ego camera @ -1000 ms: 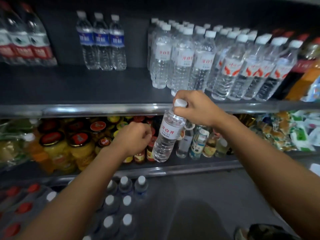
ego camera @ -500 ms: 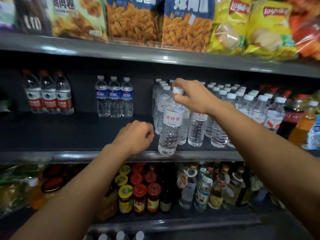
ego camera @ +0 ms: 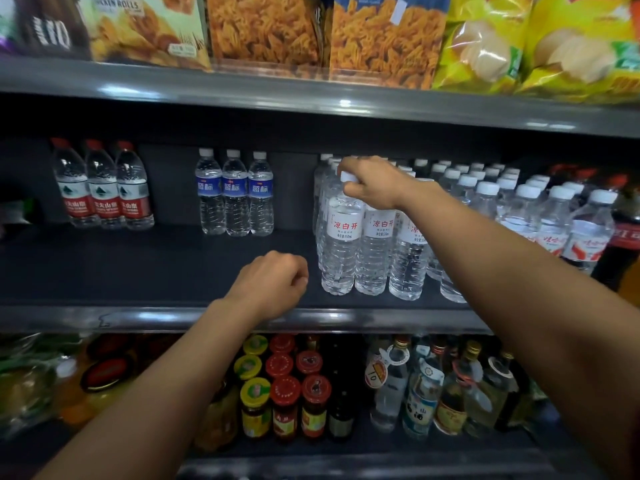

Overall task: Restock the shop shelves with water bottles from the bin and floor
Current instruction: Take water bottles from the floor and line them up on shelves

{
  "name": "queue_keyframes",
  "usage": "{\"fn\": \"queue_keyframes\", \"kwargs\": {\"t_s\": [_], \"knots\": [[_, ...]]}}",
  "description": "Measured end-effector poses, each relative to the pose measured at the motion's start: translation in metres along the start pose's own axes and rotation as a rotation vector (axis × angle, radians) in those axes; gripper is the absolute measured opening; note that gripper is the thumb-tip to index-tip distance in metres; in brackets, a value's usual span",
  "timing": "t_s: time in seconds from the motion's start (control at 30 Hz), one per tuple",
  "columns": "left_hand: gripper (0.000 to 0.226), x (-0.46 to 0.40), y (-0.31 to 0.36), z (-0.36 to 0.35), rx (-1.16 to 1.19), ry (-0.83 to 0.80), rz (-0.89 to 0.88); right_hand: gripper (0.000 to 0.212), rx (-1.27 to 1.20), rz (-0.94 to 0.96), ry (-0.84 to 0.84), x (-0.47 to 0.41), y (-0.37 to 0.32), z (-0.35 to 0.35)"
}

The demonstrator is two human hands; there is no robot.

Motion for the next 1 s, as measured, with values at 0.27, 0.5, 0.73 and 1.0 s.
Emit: {"fn": "queue_keyframes", "kwargs": {"t_s": [0.27, 0.5, 0.73, 1.0], "knots": [[0.016, 0.001, -0.009, -0.017, 0.006, -0.033, 0.016, 0.036, 0.087, -0.025, -0.041, -0.019, 0.004, -0.008], [0.016, 0.005, -0.015, -0.023, 0.011, -0.035, 0.013, 0.042, 0.115, -0.080, 0.015, -0.017, 0.004, -0.011], [0.016, 0.013, -0.018, -0.019, 0.015, -0.038, 0.016, 0.040, 0.148, -0.123, 0.092, -0.003, -0.005, -0.013], [0.015, 0.021, -0.019, -0.020, 0.043, -0.023, 0.006, 0.039, 0.122, -0.117, 0.209, 0.040, -0.032, -0.018]]}}
Point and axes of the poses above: each hand's wrist, its own x-axis away from the middle knuckle, its own z-axis out of the back of the hand, y = z × x, the point moved 2 cm from there along -x, towards the middle knuckle, and after that the axes turned 14 degrees about -z, right-handed, at the moved point
